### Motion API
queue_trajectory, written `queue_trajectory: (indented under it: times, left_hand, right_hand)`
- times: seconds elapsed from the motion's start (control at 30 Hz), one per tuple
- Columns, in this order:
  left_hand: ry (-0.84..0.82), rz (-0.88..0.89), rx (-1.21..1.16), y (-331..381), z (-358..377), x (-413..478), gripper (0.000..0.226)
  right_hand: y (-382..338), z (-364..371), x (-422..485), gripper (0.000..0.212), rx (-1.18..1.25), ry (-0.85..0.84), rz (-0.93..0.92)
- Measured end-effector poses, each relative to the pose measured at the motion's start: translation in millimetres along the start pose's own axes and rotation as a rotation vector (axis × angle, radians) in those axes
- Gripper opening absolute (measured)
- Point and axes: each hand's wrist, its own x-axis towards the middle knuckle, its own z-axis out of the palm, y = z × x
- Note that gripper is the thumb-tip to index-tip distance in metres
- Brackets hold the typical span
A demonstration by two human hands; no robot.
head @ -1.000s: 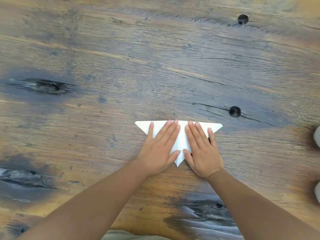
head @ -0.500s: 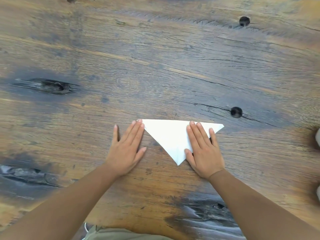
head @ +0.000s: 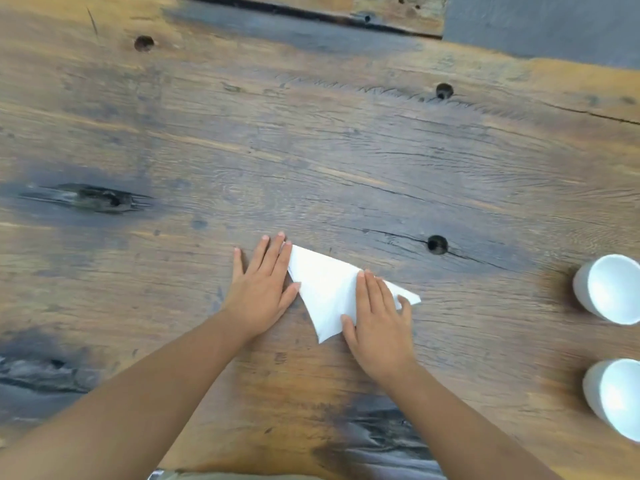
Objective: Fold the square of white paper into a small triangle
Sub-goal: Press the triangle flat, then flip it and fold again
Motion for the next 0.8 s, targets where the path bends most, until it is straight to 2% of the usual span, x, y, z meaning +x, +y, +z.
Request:
queue_trajectory:
  times: [0.1, 0.2, 0.33, 0.53, 0.8]
  left_hand:
    - [-0.037, 0.066, 0.007, 12.1, -6.2, 12.8, 0.077]
    - [-0.087, 0.169, 0.02, 30.5, 0.1, 3.1, 0.079]
    - [-0.129, 0.148, 0.057, 55.3, 23.0, -26.5, 0.081]
    - [-0.176, 0.112, 0.128, 62.3, 45.8, -45.8, 0.082]
    - [-0.19, 0.155, 0.141, 51.2, 45.8, -47.6, 0.081]
  right_hand:
    - [-4.5, -10.0, 3.6, 0.062, 0.109, 0.063, 0.046]
    - [2.9, -18.0, 18.7, 0.046, 0.243, 0.055, 0.061]
    - [15.2, -31.4, 49.3, 0.031, 0.437, -0.02, 0.075]
    - [11.9, -44.8, 81.8, 0.016, 0.39, -0.19, 0.005]
    - [5.9, -48.2, 90.6, 0.012, 0.426, -0.232, 0.09]
